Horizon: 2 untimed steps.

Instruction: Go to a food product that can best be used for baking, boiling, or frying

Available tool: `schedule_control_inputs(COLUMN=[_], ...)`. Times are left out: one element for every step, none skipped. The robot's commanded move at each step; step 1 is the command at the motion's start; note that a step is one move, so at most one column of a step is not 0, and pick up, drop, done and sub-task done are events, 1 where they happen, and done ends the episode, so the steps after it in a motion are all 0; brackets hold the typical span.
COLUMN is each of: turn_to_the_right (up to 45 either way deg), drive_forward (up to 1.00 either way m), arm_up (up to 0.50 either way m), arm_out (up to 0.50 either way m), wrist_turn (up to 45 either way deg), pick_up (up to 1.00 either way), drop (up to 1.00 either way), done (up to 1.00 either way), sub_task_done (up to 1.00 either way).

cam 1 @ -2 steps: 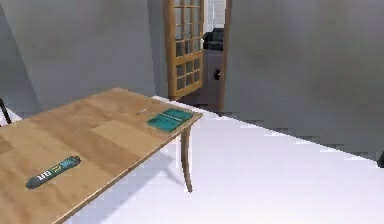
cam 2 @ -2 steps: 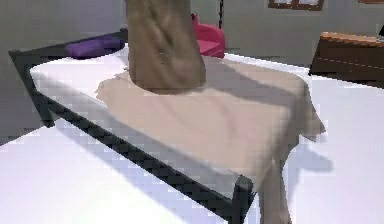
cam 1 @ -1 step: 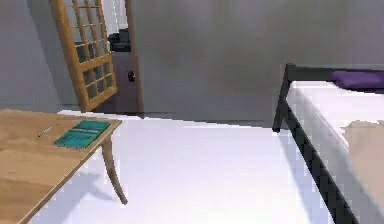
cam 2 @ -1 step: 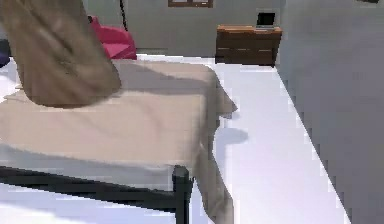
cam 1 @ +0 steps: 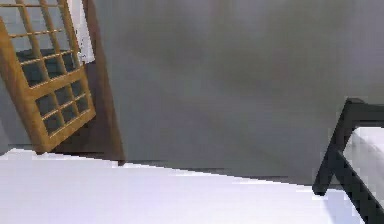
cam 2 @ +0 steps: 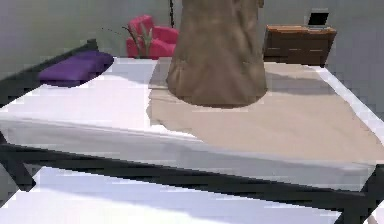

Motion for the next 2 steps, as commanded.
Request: schedule_control_inputs(turn_to_the_right=[6.0, 0.0], drive_forward=[0.0, 0.35], arm_up=[0.0, 0.0], arm_out=[0.0, 0.0], wrist_turn=[0.0, 0.0], pick_up=[0.0, 0.0], drop=[0.0, 0.0], done=[0.0, 0.0], sub_task_done=[0.0, 0.0])
